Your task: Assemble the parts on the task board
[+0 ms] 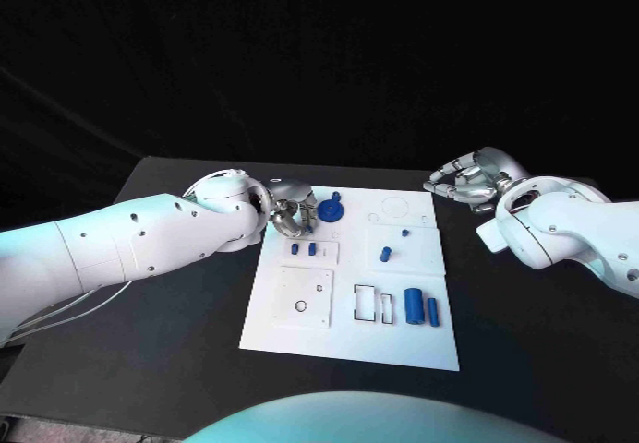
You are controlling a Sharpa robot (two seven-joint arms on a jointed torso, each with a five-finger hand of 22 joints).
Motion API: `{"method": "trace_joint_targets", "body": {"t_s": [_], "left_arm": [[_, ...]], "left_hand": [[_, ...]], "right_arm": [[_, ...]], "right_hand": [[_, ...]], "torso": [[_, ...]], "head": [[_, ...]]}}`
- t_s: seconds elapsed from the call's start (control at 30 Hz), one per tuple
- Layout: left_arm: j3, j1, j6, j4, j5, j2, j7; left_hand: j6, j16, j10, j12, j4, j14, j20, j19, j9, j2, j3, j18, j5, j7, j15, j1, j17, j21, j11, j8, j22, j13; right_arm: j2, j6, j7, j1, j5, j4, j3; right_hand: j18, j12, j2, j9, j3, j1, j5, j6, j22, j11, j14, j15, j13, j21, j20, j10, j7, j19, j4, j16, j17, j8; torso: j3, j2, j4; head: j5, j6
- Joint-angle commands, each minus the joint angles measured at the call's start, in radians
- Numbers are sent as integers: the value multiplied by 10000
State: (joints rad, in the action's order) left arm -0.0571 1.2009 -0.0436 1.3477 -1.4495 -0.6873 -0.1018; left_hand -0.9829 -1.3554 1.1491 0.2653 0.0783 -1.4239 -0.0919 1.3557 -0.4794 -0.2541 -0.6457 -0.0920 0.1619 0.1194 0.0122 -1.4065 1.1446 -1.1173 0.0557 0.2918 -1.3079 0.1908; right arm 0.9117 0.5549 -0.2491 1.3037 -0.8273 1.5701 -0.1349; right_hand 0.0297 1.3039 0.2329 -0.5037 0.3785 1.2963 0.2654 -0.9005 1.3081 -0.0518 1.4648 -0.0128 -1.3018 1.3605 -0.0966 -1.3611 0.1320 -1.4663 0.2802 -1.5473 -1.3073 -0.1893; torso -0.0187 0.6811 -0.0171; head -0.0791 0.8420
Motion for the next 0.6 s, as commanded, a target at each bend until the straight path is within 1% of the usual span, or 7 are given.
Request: {"method": "trace_joint_targets", "body": {"t_s": [0.03, 0.2, 0.27, 0.3, 0.6], "left_arm": [[-33, -16, 136, -3, 140, 52, 48], [-50, -16, 155, -33, 174, 70, 31], [-53, -16, 161, -38, 191, 72, 15], [-54, -17, 162, -38, 197, 72, 8], [-56, -25, 133, -45, 217, 57, 2]], "left_hand": [[182, -35, -137, -132, -61, -30, -61, -47, 31, -4, -13, 46, -68, 32, -52, 177, -57, 10, 74, -143, -1462, -24], [524, -39, -181, -253, -101, 6, -95, -73, 95, -34, -60, 44, -88, 45, -85, 266, -121, 0, 95, -388, -1458, -24], [538, -33, -181, -260, -95, 11, -99, -76, 97, -32, -60, 44, -93, 46, -92, 283, -139, 4, 102, -399, -1457, -23], [640, -28, -205, -300, -83, 19, -118, -85, 118, -57, -52, 44, -107, 35, -119, 343, -167, 11, 129, -468, -1452, -24], [803, 34, -226, -358, -87, 87, -155, -130, 151, -94, -54, 34, -72, 31, -163, 420, -319, 70, 184, -581, -1434, -15]], "right_arm": [[-8, -28, 68, -6, -60, 10, 1], [-6, -35, 68, -6, -60, 11, 1], [-4, -35, 67, -6, -60, 8, 1], [-4, -33, 67, -6, -60, 5, 1], [5, -26, 76, -6, -58, -15, 1]], "right_hand": [[201, 8, 7, -12, 42, -94, 67, 38, 1678, 4, 916, -46, -4, -62, 59, 17, 11, 29, 2, 59, -2118, -63], [201, 8, 7, -12, 42, -94, 67, 38, 1678, 4, 916, -46, -4, -62, 59, 17, 11, 29, 2, 59, -2118, -63], [201, 8, 7, -12, 42, -94, 67, 38, 1678, 4, 916, -46, -4, -62, 59, 17, 11, 29, 2, 59, -2118, -63], [201, 8, 7, -12, 42, -94, 67, 38, 1678, 4, 916, -46, -4, -62, 59, 17, 11, 29, 2, 59, -2118, -63], [206, -22, 22, -36, 78, -107, 66, 52, 1670, 5, 912, -49, 31, -92, 62, 38, 11, 37, -1, 69, -2104, -73]], "torso": [[-1, 6, 1], [-7, 0, 5], [-9, 0, 6], [-9, -1, 6], [-8, -5, 0]], "head": [[5, -5], [11, -2], [11, -7], [13, -1], [5, 12]]}}
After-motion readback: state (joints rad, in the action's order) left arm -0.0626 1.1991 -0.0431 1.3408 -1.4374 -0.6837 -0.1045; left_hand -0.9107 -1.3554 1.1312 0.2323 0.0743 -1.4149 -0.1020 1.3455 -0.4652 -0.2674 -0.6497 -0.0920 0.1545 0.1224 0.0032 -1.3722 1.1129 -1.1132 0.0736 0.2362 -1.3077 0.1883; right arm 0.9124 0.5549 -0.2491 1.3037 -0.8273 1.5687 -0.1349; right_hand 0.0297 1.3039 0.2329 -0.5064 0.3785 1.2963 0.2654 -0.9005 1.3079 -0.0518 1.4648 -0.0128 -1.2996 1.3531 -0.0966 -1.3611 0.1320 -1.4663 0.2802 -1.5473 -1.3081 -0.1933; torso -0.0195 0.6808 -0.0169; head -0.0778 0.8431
